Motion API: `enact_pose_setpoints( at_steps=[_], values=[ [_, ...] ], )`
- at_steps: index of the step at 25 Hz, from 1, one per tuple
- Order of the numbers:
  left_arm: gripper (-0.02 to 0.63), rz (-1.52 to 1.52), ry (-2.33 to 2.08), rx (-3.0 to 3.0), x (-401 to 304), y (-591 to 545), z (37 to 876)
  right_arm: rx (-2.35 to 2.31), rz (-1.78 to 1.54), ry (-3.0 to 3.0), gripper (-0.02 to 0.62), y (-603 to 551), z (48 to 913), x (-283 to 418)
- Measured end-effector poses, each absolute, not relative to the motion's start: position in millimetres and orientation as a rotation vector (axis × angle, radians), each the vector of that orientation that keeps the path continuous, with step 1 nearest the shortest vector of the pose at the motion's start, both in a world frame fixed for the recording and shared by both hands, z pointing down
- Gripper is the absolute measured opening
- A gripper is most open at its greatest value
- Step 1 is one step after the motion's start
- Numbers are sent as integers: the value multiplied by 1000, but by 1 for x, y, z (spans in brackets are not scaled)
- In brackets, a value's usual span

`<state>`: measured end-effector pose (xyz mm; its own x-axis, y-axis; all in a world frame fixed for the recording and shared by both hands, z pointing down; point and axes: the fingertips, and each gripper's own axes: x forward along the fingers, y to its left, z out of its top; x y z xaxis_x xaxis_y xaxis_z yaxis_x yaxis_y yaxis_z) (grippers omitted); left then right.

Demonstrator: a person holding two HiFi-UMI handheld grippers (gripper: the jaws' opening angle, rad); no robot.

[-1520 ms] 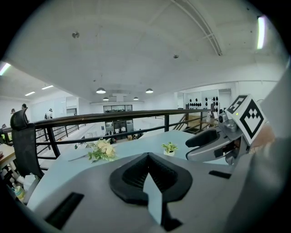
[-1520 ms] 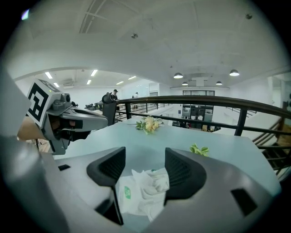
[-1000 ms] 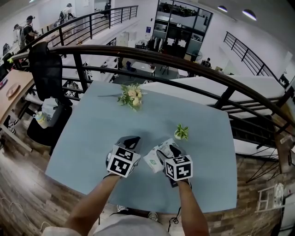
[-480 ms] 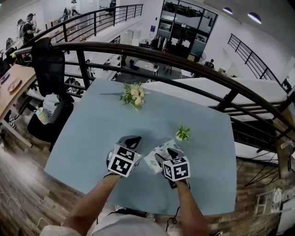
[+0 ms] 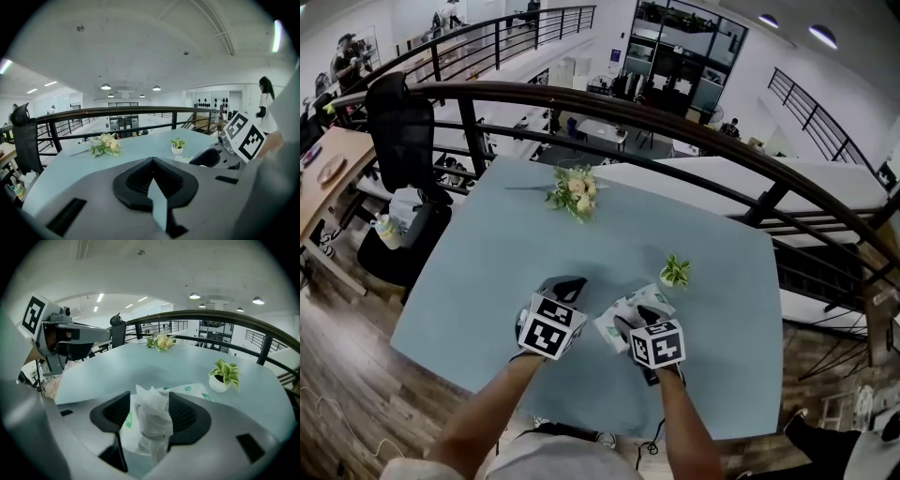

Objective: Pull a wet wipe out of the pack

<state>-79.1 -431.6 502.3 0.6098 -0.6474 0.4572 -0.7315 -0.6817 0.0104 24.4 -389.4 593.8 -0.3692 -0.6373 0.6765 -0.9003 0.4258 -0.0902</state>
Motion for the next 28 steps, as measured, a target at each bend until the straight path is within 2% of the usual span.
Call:
enact_pose_setpoints(
  at_steps=[12,23,28],
  values=[
    [-5,649,-1147,2626,-78,-433,507,1300,650,-2130,166,-389,595,29],
    [-5,666,-1141,2623,-76,-430,511,1293,658,-2147,137,-386,595,28],
    [-5,668,-1125,2634,-72,-427,510,1302,647,-2147,87,-384,592,27]
  ],
)
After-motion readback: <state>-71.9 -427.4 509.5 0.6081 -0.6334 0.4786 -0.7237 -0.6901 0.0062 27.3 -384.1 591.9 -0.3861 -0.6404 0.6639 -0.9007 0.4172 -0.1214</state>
